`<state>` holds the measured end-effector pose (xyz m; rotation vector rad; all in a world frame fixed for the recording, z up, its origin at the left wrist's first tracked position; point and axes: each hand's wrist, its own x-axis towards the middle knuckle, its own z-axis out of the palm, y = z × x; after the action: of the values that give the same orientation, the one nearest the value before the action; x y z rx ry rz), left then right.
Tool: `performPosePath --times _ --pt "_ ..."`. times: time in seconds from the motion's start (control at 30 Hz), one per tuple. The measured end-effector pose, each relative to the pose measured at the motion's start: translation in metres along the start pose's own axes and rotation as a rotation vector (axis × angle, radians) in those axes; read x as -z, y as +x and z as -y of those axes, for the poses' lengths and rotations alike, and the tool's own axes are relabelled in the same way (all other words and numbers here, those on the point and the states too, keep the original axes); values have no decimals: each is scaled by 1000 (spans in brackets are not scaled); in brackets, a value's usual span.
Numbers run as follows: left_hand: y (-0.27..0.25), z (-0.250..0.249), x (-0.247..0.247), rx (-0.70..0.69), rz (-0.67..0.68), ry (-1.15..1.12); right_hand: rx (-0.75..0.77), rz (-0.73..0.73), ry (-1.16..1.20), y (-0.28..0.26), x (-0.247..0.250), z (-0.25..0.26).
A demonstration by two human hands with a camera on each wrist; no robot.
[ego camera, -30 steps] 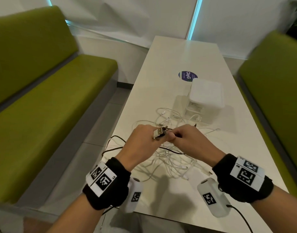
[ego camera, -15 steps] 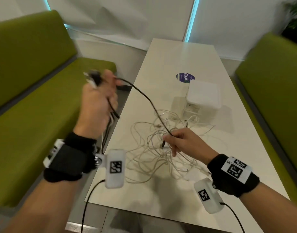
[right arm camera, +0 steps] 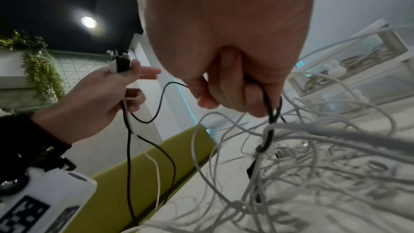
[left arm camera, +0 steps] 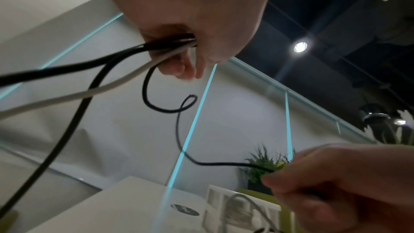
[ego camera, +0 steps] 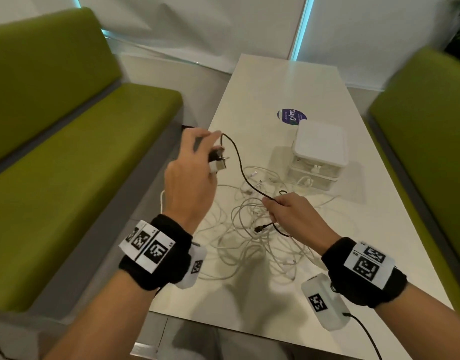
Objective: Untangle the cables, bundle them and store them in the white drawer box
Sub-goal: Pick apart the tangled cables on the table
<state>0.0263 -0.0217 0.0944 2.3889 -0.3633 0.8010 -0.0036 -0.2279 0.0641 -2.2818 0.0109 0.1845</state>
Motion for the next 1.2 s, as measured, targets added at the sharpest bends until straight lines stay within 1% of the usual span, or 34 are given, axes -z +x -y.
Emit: performPosePath --times 0.03,0.07,0.1,0.13,0.2,0.23,0.3,0.4,0.43,0.5,0.57,0.67,0.73,0.83,0.9,0.97,1.0,1.07,1.13,1.2 --pt "-1 -6 -3 -40 15 -37 3 -8 -10 0 0 2" --pt "-2 -13 -6 -98 62 -91 12 -8 -22 -1 -1 4" --pt "-3 -19 -11 -161 149 -155 25 -3 -30 -2 -1 6" --pt "-5 -25 -15 -207 272 -201 38 2 -30 -2 -2 8" --pt "-12 -31 -26 -253 519 -163 65 -9 -5 -5 0 11" --pt "-15 -30 -31 -246 577 -119 79 -19 10 -6 2 11" --pt "-20 -26 -35 -197 600 -59 107 -19 8 -6 5 8" --pt "-19 -24 -32 -198 611 -3 140 44 43 -6 6 3" --pt "-16 -25 -29 -201 592 -11 138 64 83 -5 7 1" --pt "-10 -29 -19 -177 493 -83 136 93 171 -5 7 -1" --pt "-3 -32 -7 -44 362 -280 160 114 229 -7 7 -3" --pt "6 -32 4 137 137 -655 210 119 264 -8 6 -4" --pt "12 -31 11 205 10 -850 209 101 203 -6 6 -5" --pt "20 -24 16 344 -147 -1070 222 12 74 -1 6 -5" --pt "23 -14 15 473 -233 -1122 232 -7 24 0 9 -4" --pt "23 3 7 594 -243 -1057 226 12 -14 1 12 -1" --pt "21 13 3 651 -218 -1011 221 28 -5 0 14 1" --pt "15 29 -6 746 -136 -917 212 46 104 -4 20 7" --pt "6 38 -11 771 -65 -792 242 5 216 -8 28 16" --pt "2 39 -13 739 -62 -718 332 -125 216 -8 36 24"
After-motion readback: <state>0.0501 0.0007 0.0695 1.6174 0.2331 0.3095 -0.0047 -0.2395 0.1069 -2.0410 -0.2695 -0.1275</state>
